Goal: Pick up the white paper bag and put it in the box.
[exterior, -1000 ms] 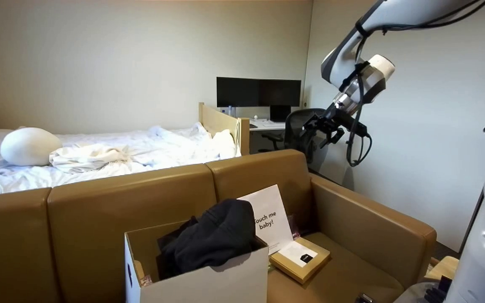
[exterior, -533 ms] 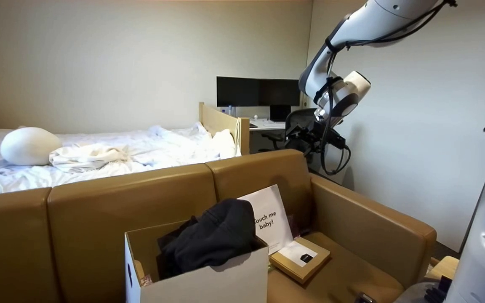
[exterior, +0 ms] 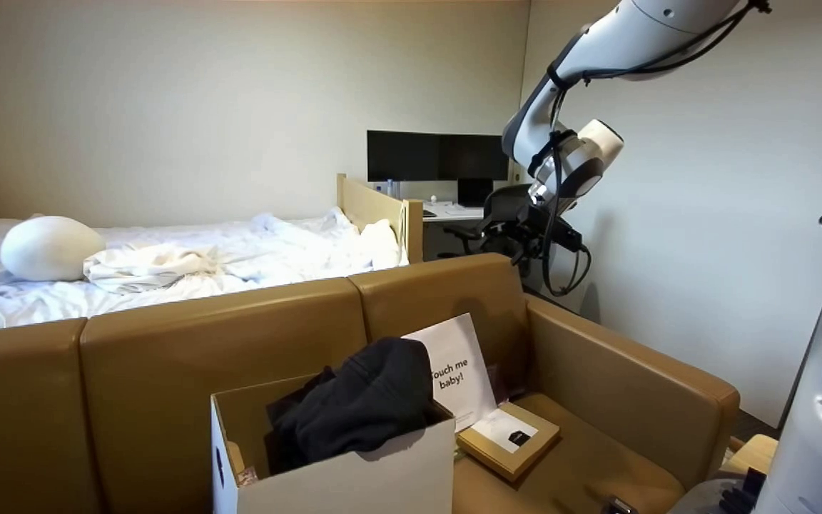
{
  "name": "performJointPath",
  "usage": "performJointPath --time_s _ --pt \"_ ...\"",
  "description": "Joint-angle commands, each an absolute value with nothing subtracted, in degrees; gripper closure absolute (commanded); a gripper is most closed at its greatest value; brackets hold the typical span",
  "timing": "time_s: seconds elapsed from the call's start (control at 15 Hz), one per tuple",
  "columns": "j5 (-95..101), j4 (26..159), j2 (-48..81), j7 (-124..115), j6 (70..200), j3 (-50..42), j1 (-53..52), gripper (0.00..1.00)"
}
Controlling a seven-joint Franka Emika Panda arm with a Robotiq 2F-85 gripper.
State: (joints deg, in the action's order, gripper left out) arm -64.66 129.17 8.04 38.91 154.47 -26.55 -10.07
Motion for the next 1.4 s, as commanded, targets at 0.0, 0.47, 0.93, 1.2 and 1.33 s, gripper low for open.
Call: performJointPath --time_s 0.0,0.47,0.93,1.2,1.33 --pt "-57.6 123.0 15.2 30.4 159.3 -24.8 -14.1 0.0" --pt "-40.5 101.0 37.2 0.7 160.3 -29.8 -22.5 0.0" --pt "-25.5 83.5 46.2 -21.6 138.0 -15.2 -0.8 0.0" --pt "-24.0 78.7 51.8 -25.9 137.7 -10.3 4.3 0.0" --pt "-24.9 76.3 55.6 -27.6 141.8 -9.0 5.3 0.0"
